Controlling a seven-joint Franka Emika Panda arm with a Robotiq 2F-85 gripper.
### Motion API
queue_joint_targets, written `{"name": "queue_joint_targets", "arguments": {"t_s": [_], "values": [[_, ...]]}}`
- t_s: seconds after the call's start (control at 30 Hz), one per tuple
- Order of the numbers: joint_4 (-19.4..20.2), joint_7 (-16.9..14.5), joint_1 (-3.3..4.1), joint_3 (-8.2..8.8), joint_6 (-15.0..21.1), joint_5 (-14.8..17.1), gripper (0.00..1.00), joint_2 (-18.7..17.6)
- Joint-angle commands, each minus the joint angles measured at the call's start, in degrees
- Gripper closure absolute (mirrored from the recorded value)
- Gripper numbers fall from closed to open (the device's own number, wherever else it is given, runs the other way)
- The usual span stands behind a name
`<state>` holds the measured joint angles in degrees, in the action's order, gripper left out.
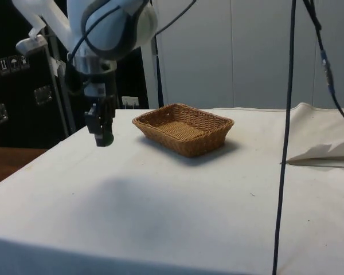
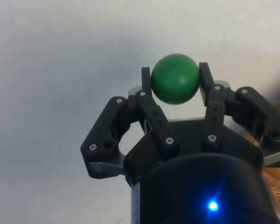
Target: Pick up the ball and place it into the basket.
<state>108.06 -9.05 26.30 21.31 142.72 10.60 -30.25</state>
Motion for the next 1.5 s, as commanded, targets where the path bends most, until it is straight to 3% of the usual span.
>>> {"name": "queue_joint_targets", "arguments": {"t_s": [0.0,0.1,0.37,0.4,0.7,0.73,0.97,1.0,1.03,1.47], "values": [[1.1,0.2,0.29,0.57,0.0,-0.7,1.0,1.3],[2.0,-0.1,0.0,0.46,0.0,-0.9,1.0,2.5],[6.1,-1.0,0.11,2.23,-0.6,-2.5,1.0,8.4],[5.4,-1.0,-0.06,1.78,-0.3,-1.9,1.0,7.2],[8.9,-1.1,0.17,3.5,-2.3,-4.5,1.0,14.0],[8.5,-1.4,-0.06,3.15,-1.9,-3.7,1.0,13.1],[9.4,-0.5,0.11,4.01,-4.2,-5.7,1.0,16.7],[9.3,-1.1,-0.06,3.61,-3.9,-4.8,1.0,16.3],[9.5,-0.3,0.06,4.18,-4.7,-6.1,1.0,17.3],[9.5,-1.0,-0.17,6.47,-7.3,-7.3,1.0,20.4]]}}
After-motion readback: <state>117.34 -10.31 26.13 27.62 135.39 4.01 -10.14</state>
